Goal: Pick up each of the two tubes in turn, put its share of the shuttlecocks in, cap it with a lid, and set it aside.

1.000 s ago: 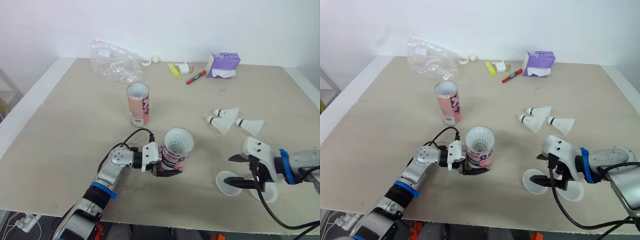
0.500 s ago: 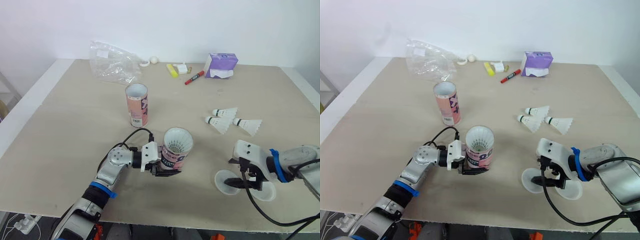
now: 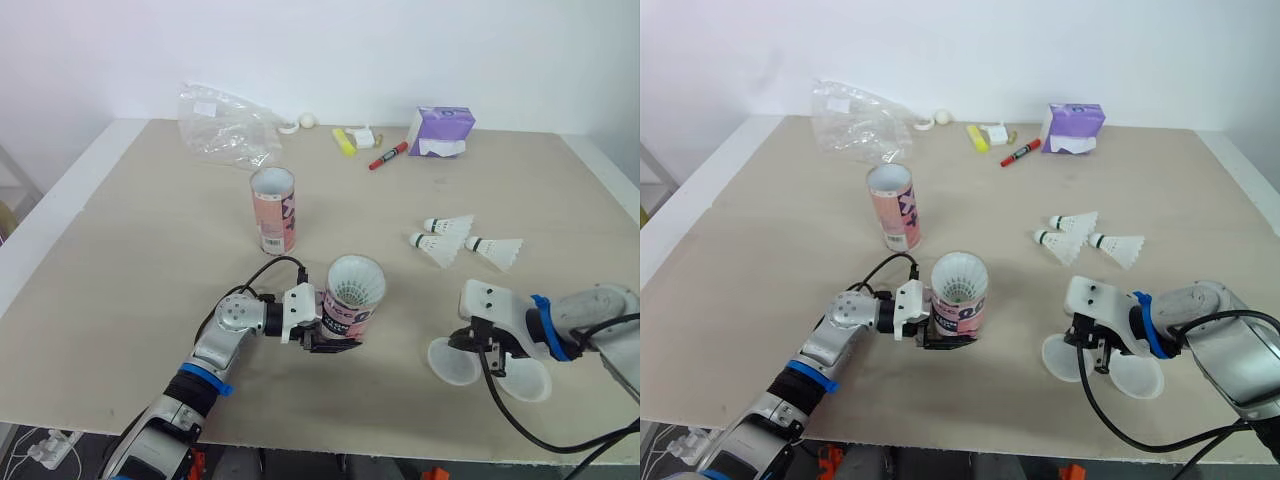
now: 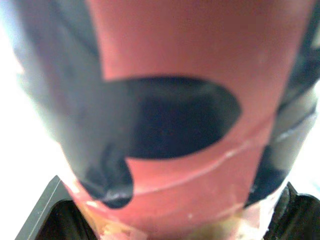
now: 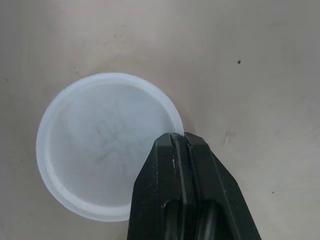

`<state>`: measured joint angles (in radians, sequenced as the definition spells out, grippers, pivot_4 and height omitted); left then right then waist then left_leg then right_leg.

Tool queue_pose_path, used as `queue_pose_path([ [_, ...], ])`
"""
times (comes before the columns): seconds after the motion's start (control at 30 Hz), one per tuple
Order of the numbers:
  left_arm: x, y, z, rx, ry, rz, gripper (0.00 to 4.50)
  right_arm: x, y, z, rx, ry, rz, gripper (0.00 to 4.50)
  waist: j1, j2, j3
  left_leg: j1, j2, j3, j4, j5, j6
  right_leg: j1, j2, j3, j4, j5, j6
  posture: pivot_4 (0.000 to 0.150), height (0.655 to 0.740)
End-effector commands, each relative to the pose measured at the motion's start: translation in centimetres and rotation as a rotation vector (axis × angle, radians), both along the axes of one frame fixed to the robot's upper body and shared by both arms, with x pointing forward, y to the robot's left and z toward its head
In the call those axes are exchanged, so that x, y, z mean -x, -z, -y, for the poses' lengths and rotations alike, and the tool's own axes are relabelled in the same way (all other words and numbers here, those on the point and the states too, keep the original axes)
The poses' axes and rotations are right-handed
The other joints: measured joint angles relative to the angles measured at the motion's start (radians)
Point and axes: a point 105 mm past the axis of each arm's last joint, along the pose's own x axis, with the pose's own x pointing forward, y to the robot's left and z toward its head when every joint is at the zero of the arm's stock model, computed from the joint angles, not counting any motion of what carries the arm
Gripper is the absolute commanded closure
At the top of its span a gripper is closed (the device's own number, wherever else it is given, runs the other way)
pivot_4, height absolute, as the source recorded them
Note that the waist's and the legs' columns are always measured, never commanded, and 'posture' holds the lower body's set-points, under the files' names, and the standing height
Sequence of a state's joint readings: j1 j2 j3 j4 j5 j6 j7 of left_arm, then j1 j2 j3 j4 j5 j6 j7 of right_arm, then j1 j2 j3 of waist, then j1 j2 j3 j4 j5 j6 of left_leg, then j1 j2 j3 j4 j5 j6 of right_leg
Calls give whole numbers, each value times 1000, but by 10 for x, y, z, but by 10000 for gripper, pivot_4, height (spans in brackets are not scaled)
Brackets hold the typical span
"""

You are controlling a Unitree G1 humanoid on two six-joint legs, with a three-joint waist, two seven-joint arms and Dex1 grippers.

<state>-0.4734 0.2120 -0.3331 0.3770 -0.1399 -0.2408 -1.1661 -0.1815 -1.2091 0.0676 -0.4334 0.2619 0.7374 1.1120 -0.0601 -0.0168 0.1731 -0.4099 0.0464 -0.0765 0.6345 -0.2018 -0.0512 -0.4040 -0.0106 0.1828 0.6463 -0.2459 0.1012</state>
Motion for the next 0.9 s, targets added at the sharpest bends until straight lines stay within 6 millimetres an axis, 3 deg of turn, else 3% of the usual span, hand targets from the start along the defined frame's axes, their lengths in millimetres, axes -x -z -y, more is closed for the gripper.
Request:
queue_pose_path([
  [0.03,2,21,-6,-61,-8,-64,10330,-11,-56,-19,-82,-101,195,44503,-2,0,0,0,0,0,0,0,0,0,0,0,0,0,0,1500,7400],
  [0.2,0,23,-6,-74,-9,-75,10330,-11,-152,-51,-191,-334,449,44503,-9,1,0,1,0,0,0,0,0,1,0,0,0,0,0,1500,7400],
  [0.3,0,25,-6,-82,-5,-81,10330,-8,-175,-72,-252,-419,497,44503,-14,2,0,1,0,2,-1,0,0,0,-1,1,0,1,0,1500,7400],
  [0.47,0,26,-4,-87,0,-81,10330,-9,-175,-100,-298,-507,467,44503,-13,-1,-1,1,0,2,-2,0,-1,0,-2,0,0,-1,-1,1500,7400],
  [0.57,0,26,-4,-92,1,-79,10330,-11,-158,-113,-278,-556,428,44503,-13,0,-1,1,0,2,-2,0,-1,0,-2,0,0,0,-1,1500,7400],
  [0.9,1,29,-8,-102,-8,-81,10330,-14,-143,-123,-240,-617,420,44503,-13,0,-1,1,0,2,-2,0,-1,0,-2,0,0,0,-1,1500,7400],
])
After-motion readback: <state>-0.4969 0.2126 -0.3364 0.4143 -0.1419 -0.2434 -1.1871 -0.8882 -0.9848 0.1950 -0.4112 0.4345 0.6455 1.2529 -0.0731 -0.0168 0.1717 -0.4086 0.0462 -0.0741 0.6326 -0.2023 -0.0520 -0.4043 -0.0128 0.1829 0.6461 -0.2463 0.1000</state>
